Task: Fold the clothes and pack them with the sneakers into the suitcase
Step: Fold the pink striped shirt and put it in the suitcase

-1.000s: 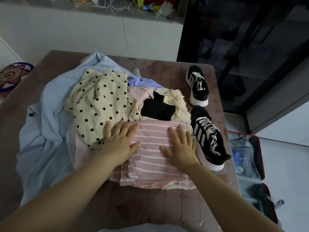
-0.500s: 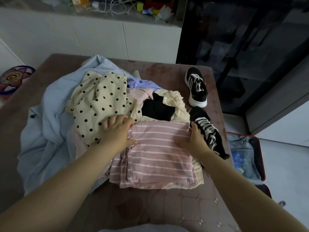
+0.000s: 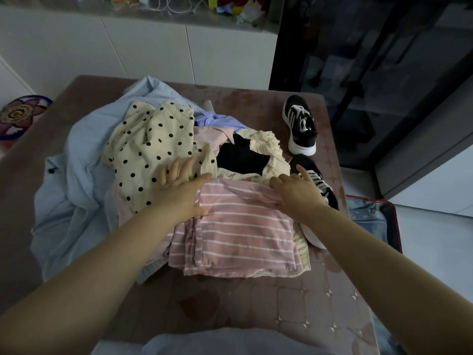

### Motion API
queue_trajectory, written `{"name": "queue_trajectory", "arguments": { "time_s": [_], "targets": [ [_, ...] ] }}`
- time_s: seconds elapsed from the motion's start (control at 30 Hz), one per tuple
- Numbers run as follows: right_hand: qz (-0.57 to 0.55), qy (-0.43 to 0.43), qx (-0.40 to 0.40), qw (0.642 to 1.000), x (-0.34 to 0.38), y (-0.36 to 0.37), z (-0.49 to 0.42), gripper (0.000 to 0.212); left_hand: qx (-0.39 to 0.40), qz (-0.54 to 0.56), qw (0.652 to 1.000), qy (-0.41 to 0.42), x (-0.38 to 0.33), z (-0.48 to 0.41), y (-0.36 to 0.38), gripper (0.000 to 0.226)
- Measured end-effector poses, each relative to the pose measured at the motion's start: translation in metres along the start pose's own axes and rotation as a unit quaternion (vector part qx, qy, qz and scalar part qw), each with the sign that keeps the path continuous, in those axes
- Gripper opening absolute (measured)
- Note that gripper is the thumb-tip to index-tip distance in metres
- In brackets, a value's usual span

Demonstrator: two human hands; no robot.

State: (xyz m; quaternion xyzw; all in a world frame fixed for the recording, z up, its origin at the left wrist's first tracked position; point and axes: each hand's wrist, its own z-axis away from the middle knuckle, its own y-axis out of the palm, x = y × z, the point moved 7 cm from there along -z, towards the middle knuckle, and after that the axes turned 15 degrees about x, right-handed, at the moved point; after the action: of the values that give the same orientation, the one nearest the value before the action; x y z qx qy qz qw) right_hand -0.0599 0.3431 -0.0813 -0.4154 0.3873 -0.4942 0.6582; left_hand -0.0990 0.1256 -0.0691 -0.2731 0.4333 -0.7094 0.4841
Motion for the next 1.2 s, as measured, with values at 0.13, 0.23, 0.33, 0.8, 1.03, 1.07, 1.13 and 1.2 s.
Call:
{"name": "queue_trajectory", "arguments": {
  "time_s": [0.13, 0.23, 0.33, 0.8, 1.03, 1.07, 1.13, 1.2],
  "targets": [
    [-0.067, 0.025, -0.018, 0.997, -0.001, 0.006, 0.005, 0.047, -0.036, 0.009, 0.999, 0.027, -0.003, -0.004, 0.003, 0.070],
    [-0.096, 0.022, -0.076, 0.992, -0.003, 0.004, 0.013, 0.029, -0.113, -0.016, 0.986, 0.121, -0.016, 0.005, 0.005, 0.057],
    [-0.126, -0.006, -0.123, 0.984, 0.000, 0.002, 0.034, 0.023, -0.198, -0.039, 0.965, 0.167, -0.018, 0.022, 0.013, 0.060],
    [-0.021, -0.146, -0.179, 0.973, 0.071, 0.119, 0.121, 0.017, -0.192, -0.159, 0.907, 0.339, -0.033, 0.110, 0.100, 0.063],
    [-0.293, -0.037, -0.115, 0.949, 0.065, 0.106, 0.114, 0.044, -0.069, 0.017, 0.970, 0.233, -0.024, 0.100, 0.092, 0.064],
    [-0.312, -0.010, -0.102, 0.945, 0.063, 0.105, 0.110, 0.053, -0.078, 0.055, 0.974, 0.205, -0.023, 0.097, 0.087, 0.061],
    [-0.323, 0.028, -0.030, 0.946, 0.060, 0.111, 0.102, 0.072, -0.133, 0.076, 0.975, 0.160, -0.021, 0.092, 0.081, 0.043],
    [-0.313, 0.036, 0.037, 0.948, 0.059, 0.120, 0.095, 0.081, -0.163, 0.112, 0.976, 0.087, -0.017, 0.088, 0.086, 0.035]
  ]
}}
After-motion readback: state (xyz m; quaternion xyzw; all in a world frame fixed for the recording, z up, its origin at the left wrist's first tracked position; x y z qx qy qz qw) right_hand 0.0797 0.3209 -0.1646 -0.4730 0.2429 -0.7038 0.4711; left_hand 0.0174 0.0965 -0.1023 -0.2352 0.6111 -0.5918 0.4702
